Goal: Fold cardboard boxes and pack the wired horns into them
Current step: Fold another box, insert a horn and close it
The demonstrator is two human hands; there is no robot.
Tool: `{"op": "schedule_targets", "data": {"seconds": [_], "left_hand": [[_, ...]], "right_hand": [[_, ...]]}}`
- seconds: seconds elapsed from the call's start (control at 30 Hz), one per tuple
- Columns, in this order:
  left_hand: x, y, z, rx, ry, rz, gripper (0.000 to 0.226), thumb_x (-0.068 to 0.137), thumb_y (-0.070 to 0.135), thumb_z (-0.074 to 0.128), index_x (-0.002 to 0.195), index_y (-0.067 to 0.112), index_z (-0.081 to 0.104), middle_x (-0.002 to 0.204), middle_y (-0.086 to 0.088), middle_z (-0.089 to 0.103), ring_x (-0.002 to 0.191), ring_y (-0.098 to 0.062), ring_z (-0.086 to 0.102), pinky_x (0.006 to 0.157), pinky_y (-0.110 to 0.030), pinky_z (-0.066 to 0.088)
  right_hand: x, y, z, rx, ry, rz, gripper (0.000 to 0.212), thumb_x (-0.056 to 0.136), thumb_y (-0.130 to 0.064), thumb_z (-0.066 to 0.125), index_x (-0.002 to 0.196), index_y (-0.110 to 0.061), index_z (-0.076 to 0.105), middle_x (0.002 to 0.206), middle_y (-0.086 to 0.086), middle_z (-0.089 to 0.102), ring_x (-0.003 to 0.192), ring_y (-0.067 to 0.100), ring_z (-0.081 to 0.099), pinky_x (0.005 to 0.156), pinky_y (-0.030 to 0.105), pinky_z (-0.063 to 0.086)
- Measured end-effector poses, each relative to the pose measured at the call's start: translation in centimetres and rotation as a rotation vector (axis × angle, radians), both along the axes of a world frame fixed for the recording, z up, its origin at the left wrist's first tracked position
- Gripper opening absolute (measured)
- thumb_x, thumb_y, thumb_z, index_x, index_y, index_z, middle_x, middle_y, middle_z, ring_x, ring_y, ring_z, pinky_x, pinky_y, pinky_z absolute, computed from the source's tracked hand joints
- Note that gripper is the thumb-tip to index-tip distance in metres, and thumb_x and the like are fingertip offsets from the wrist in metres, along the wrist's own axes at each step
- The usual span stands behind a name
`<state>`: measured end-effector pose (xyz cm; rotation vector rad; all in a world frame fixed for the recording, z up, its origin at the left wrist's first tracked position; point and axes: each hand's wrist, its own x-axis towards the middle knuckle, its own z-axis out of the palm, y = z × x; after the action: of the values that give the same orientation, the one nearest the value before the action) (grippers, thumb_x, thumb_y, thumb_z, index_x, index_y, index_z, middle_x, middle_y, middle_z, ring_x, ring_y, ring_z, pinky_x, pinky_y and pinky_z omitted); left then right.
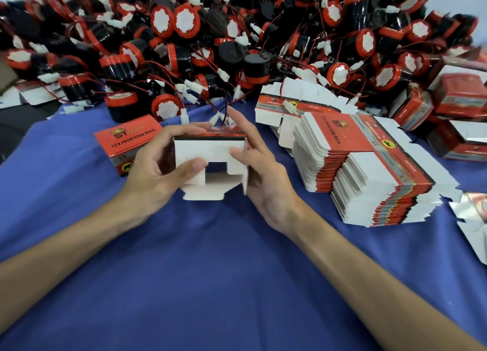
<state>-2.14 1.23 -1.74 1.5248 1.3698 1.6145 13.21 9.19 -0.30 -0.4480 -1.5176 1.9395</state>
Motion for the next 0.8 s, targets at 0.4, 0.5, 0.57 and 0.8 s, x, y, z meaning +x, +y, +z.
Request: {"op": "schedule_targets", "data": {"seconds": [0.4, 0.5, 0.57, 0.8], "left_hand": [[-0.6, 0.2, 0.0, -0.025, -0.218, 0.010, 0.027, 0.083, 0.015, 0.062, 0.109, 0.019, 0.057, 0.120, 0.004, 0.067, 0.115, -0.019, 0.061, 0.096, -0.036, 0.052], [-0.7, 0.2, -0.1, -0.025, -0.218, 0.005, 0.027, 0.085, 0.016, 0.061, 0.111, 0.018, 0.056, 0.120, 0.004, 0.067, 0.113, -0.018, 0.062, 0.088, -0.029, 0.053], [-0.6, 0.0, 0.0, -0.015, -0.173, -0.007, 0.038, 0.082, 0.038, 0.074, 0.112, 0.023, 0.057, 0.124, 0.004, 0.065, 0.117, -0.020, 0.060, 0.090, -0.030, 0.053], [-0.9, 0.0, -0.2, -0.001, -0.107, -0.108, 0.035, 0.082, 0.040, 0.066, 0.117, 0.040, 0.061, 0.132, 0.007, 0.060, 0.123, -0.018, 0.056, 0.091, -0.035, 0.053]], "right_hand": [[0.5, 0.6, -0.9, 0.179, -0.072, 0.079, 0.071, 0.078, -0.038, 0.065, 0.141, -0.042, 0.033, 0.143, 0.009, 0.047, 0.132, 0.016, 0.045, 0.114, 0.039, 0.033], [0.3, 0.4, -1.0, 0.252, -0.129, -0.023, 0.062, 0.081, -0.032, 0.065, 0.137, -0.039, 0.039, 0.132, 0.004, 0.058, 0.118, 0.008, 0.056, 0.095, 0.018, 0.045], [0.2, 0.0, -1.1, 0.297, -0.160, -0.082, 0.059, 0.081, -0.032, 0.066, 0.135, -0.035, 0.042, 0.124, 0.004, 0.061, 0.112, 0.009, 0.059, 0.086, 0.015, 0.047], [-0.5, -0.5, -1.0, 0.454, -0.199, -0.246, 0.050, 0.089, -0.031, 0.059, 0.135, -0.026, 0.042, 0.104, 0.011, 0.064, 0.096, 0.021, 0.062, 0.091, 0.042, 0.051]]}}
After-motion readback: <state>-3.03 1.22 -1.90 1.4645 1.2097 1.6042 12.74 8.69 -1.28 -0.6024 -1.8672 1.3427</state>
